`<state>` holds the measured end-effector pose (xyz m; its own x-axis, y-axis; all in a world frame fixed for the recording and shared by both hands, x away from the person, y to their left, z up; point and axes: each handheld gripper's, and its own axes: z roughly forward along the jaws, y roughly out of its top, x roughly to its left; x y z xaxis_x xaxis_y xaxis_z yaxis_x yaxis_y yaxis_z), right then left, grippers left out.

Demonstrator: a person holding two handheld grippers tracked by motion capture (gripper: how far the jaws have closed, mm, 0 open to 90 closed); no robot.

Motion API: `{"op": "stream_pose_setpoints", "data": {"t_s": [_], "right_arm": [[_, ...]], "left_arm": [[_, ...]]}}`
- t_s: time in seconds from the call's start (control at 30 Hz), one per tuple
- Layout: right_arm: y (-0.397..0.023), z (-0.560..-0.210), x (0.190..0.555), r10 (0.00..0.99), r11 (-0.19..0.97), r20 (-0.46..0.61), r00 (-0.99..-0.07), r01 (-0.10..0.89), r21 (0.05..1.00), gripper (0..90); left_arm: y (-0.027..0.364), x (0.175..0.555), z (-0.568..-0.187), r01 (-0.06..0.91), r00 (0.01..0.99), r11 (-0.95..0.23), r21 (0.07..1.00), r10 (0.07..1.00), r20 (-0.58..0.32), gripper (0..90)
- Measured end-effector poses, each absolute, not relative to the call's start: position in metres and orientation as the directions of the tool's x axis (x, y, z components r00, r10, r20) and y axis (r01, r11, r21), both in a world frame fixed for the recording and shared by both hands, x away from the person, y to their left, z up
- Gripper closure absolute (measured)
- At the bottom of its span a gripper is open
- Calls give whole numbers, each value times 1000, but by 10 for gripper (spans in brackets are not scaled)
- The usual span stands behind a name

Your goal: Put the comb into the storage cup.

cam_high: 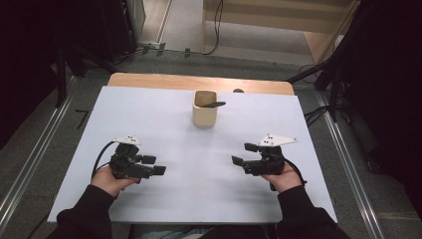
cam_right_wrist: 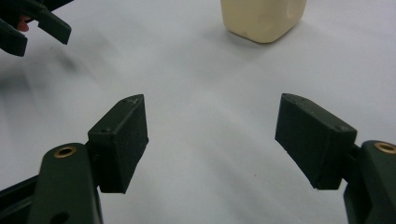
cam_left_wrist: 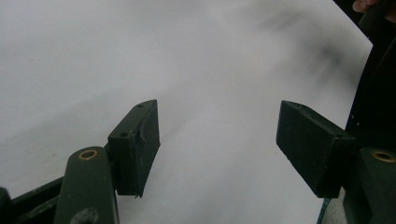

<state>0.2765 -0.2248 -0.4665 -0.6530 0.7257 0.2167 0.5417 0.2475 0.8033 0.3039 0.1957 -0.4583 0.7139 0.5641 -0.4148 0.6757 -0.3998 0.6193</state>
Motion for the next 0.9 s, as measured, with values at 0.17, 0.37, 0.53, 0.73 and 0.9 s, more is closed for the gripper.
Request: {"op": "stream_pose_setpoints", "data": {"t_s": [0.17, 0.37, 0.53, 0.73, 0.9], "right_arm": [[-228, -467, 273, 726, 247, 220, -652, 545, 801, 236], [-233, -469, 268, 727, 245, 228, -648, 554, 796, 236], [-235, -470, 266, 727, 249, 231, -647, 560, 790, 236], [-238, -471, 263, 728, 252, 227, -647, 560, 789, 234], [-245, -471, 260, 737, 233, 235, -634, 564, 792, 234]], "left_arm": [[196, 304, -458, 675, 715, -399, 620, 563, -416, 305], [195, 303, -459, 675, 716, -401, 620, 561, -416, 306], [195, 303, -459, 673, 718, -405, 619, 562, -411, 305], [195, 303, -460, 673, 717, -407, 618, 563, -410, 305], [194, 303, -460, 674, 716, -408, 616, 565, -410, 305]]}}
